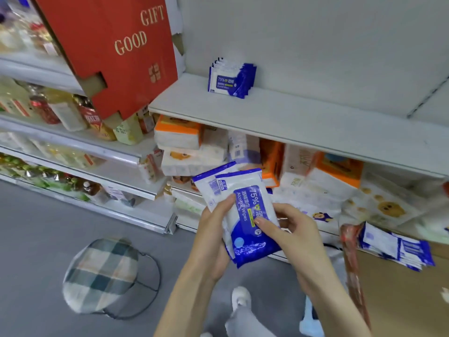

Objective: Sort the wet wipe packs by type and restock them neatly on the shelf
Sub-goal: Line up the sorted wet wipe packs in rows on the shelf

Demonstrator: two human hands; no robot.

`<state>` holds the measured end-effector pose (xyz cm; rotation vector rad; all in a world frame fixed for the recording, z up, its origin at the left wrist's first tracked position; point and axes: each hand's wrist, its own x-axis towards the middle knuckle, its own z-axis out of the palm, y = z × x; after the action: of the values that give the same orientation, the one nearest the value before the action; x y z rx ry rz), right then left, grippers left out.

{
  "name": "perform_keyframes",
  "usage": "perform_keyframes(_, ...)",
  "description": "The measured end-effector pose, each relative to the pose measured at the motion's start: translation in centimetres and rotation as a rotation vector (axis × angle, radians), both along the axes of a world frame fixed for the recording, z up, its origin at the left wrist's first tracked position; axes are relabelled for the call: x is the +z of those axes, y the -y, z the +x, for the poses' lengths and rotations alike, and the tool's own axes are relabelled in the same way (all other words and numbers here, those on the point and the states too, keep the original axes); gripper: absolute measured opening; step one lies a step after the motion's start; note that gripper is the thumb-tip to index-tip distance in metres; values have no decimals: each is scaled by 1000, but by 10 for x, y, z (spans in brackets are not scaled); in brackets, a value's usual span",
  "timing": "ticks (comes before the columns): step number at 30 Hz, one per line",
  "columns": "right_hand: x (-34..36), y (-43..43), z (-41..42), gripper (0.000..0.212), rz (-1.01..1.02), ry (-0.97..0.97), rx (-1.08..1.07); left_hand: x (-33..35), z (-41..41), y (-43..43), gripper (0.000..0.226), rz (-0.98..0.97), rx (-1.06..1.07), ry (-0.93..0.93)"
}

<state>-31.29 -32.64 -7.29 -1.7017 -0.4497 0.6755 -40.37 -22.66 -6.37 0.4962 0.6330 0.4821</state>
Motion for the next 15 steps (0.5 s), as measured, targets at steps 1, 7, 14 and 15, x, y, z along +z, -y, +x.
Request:
perform_keyframes(1, -1, -8, 7, 25, 1, -20, 17, 1, 4, -7, 29, -5, 2, 4)
perform_keyframes(7, 1, -73, 66, 23, 110, -155, 21, 3, 42, -71, 27, 99, 0, -2)
perform_keyframes(14, 10, -157, 157, 26, 102, -224, 161, -3, 107, -157, 26, 93, 89, -62)
perform_keyframes(15, 9, -167, 168, 29, 95, -240, 173, -5, 114, -167, 36, 79, 111, -81)
